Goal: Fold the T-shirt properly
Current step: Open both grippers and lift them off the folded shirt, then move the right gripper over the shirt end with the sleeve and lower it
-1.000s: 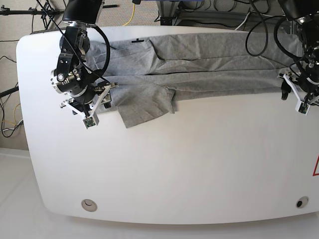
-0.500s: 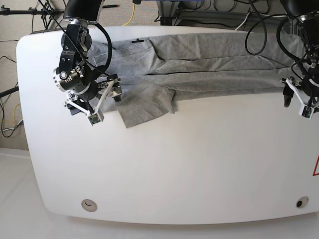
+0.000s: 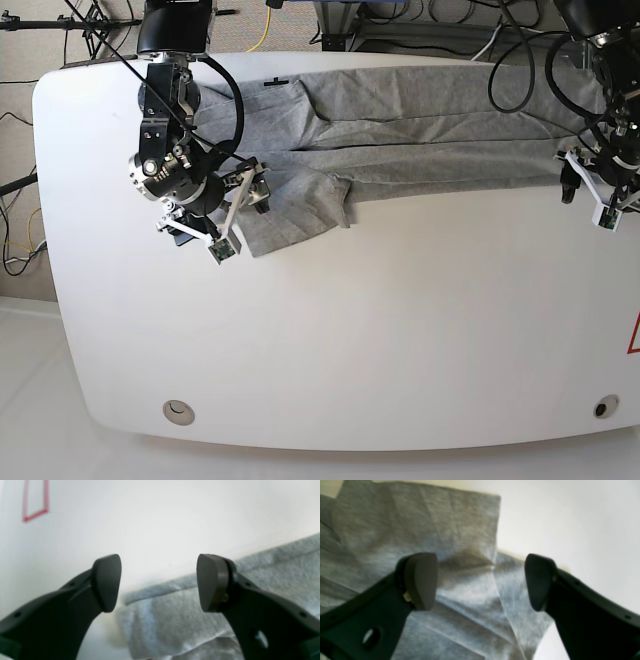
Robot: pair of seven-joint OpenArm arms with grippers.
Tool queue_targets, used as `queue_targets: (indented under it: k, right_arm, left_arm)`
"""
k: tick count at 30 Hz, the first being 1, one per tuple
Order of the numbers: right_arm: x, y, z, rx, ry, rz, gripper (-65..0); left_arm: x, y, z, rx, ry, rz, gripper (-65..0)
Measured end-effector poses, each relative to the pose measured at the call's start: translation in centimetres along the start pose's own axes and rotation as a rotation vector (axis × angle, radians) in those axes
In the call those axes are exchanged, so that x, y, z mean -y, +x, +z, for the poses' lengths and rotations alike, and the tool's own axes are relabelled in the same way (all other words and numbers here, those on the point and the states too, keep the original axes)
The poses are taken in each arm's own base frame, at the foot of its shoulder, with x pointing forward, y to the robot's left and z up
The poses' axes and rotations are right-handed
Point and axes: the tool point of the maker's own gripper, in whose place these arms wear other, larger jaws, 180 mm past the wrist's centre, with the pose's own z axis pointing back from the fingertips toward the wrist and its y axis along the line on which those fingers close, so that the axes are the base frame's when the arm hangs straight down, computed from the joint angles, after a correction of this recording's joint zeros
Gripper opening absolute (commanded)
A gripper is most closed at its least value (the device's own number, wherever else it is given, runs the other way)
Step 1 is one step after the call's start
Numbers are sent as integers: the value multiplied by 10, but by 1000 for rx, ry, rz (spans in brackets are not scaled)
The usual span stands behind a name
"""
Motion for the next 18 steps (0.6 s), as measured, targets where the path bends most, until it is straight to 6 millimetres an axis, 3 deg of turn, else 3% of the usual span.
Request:
queue_targets:
  k: [3,9,18]
  right_arm:
    - [-5,10,-2,16,13,17,-240]
    - [-3,26,-4,54,29,13,-223]
    - [8,22,-8,51,39,-45,-200]
  left_arm:
    - [2,-4,-3,-6,0,23,-202]
    - [10,-8,-4,-12,-14,37,-199]
    - [22,-8,7,-3,-23,13,-200]
